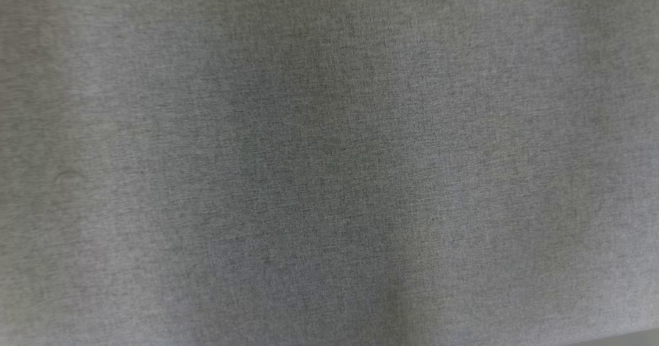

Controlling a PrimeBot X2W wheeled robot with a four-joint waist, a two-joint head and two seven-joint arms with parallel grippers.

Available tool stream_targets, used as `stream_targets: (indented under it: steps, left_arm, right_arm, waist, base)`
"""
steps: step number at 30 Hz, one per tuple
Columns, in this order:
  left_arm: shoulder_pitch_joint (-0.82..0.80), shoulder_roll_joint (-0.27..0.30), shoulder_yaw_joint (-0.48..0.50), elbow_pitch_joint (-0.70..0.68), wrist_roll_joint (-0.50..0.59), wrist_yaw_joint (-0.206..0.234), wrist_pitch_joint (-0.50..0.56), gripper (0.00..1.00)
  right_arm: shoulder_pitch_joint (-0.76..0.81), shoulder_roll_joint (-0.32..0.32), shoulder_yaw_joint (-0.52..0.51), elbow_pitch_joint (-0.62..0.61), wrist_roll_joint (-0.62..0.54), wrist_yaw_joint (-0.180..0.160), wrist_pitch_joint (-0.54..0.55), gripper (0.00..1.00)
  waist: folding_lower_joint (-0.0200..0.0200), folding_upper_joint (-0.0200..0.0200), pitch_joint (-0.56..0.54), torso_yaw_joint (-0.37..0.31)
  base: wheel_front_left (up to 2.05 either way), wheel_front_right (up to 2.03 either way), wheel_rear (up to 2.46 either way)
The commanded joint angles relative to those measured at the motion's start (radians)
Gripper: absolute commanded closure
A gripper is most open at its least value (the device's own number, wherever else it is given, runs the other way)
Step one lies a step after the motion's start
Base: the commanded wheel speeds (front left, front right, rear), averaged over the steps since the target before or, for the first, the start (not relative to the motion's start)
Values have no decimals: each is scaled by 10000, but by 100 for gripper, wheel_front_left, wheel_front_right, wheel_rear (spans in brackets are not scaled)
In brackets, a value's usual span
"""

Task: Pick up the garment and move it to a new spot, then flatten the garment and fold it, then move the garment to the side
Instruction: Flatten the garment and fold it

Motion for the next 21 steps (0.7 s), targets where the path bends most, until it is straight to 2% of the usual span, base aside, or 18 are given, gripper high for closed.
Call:
stream_targets:
  steps: [1, 11, 15, 19, 21]
  left_arm:
    - [-200, 27, -113, 189, -36, 25, -97, 100]
    - [172, -51, -784, 405, -611, 24, -534, 100]
    - [1131, 164, -971, -139, -999, 24, -958, 100]
    - [2661, 424, -666, -983, -1250, 48, -1101, 100]
    - [3638, 677, -341, -1862, -1181, 291, -1110, 100]
  right_arm:
    - [-213, 81, 232, 164, 99, -23, -80, 100]
    - [18, -189, 1409, 187, 786, -23, -605, 100]
    - [811, -810, 2006, -606, 1164, -23, -1089, 100]
    - [2087, -1283, 2243, -1629, 1437, -23, -1281, 100]
    - [2819, -1505, 2088, -2219, 1315, -23, -1291, 100]
  waist:
    - [-2, -3, 242, -86]
    - [-2, -3, 406, 10]
    - [-2, -3, 126, 113]
    - [-2, -3, -401, 110]
    - [-2, -3, -767, 83]
  base:
    - [0, 0, 0]
    - [0, 0, 0]
    - [0, 0, 0]
    - [0, 0, 0]
    - [0, 0, 0]
